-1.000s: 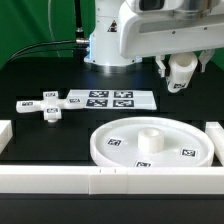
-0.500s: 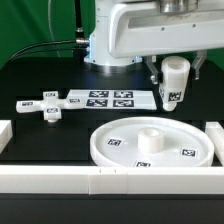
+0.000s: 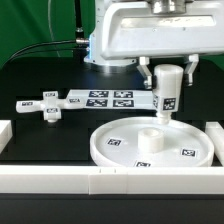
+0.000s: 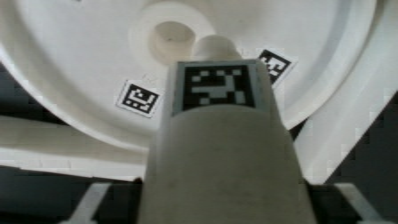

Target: Assemble round table

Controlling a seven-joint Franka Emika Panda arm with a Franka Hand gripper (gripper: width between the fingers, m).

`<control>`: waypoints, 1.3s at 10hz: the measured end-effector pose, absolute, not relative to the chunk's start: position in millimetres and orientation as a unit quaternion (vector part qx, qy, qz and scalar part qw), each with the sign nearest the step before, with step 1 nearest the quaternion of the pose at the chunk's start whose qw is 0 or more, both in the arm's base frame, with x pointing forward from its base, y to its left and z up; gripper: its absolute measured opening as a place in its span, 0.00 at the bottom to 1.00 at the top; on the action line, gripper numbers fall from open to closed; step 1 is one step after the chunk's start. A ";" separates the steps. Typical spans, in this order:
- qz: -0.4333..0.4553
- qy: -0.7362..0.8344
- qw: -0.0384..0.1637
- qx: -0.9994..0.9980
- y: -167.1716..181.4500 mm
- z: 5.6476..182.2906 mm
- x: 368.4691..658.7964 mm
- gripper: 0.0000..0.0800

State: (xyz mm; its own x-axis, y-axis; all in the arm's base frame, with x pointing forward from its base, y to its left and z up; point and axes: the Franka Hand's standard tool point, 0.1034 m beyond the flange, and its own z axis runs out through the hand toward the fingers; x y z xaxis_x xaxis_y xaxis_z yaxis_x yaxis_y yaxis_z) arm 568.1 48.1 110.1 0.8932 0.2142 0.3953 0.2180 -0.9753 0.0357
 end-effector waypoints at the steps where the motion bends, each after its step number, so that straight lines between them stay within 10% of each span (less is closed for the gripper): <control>1: -0.216 -0.130 -0.004 -0.968 44.1 110.0 572.1 0.51; 13: -0.199 -0.135 -0.005 -0.971 37.6 86.6 565.2 0.51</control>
Offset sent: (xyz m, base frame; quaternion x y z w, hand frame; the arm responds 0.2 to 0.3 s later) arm 0.0000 0.0000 0.0000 0.0000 0.0000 0.0000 1.0000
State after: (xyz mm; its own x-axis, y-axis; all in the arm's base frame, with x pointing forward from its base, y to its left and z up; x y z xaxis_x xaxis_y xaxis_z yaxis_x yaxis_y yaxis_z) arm 565.2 37.6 86.6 0.8843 0.2639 0.3852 0.2597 -0.9636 0.0640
